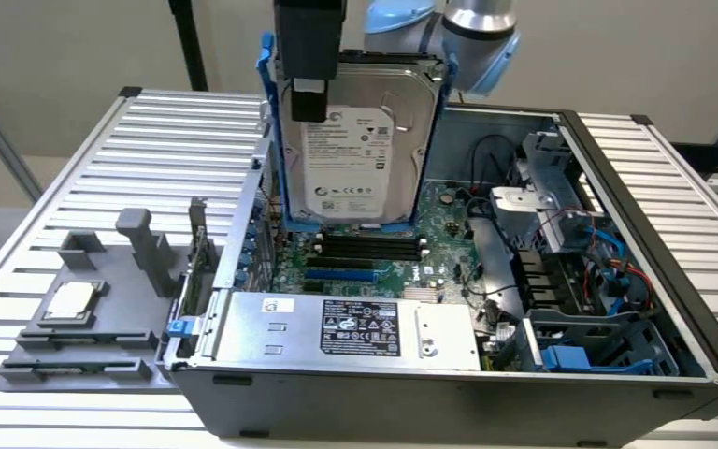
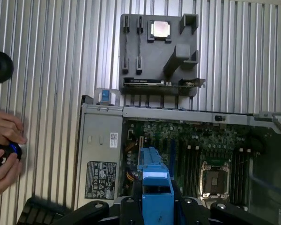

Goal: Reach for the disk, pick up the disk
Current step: 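Pick up the disk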

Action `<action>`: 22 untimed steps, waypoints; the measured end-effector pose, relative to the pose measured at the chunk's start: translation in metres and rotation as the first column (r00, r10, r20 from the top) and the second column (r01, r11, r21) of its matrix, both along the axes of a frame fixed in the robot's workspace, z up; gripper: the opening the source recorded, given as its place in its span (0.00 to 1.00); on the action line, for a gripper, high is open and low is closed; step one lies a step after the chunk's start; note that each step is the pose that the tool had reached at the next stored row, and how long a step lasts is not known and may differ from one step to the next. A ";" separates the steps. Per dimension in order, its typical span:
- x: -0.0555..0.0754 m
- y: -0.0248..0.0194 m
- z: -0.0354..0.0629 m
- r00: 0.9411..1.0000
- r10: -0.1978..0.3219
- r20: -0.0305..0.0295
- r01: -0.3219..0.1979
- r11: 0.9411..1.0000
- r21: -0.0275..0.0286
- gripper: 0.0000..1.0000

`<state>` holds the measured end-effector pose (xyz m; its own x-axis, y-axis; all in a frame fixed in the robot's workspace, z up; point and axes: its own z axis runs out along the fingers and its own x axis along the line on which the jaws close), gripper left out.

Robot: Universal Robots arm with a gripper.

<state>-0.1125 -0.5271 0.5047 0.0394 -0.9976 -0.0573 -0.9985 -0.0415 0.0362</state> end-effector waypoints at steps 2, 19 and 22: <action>0.009 -0.0020 -0.0001 1.000 0.000 0.000 0.000 1.000 0.000 0.33; 0.086 -0.0213 -0.0001 1.000 0.000 0.000 0.000 1.000 0.000 0.33; 0.100 -0.0250 -0.0001 1.000 0.000 -0.001 0.000 1.000 0.000 0.33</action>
<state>-0.0127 -0.5521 0.5046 0.0394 -0.9976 -0.0575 -0.9985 -0.0415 0.0370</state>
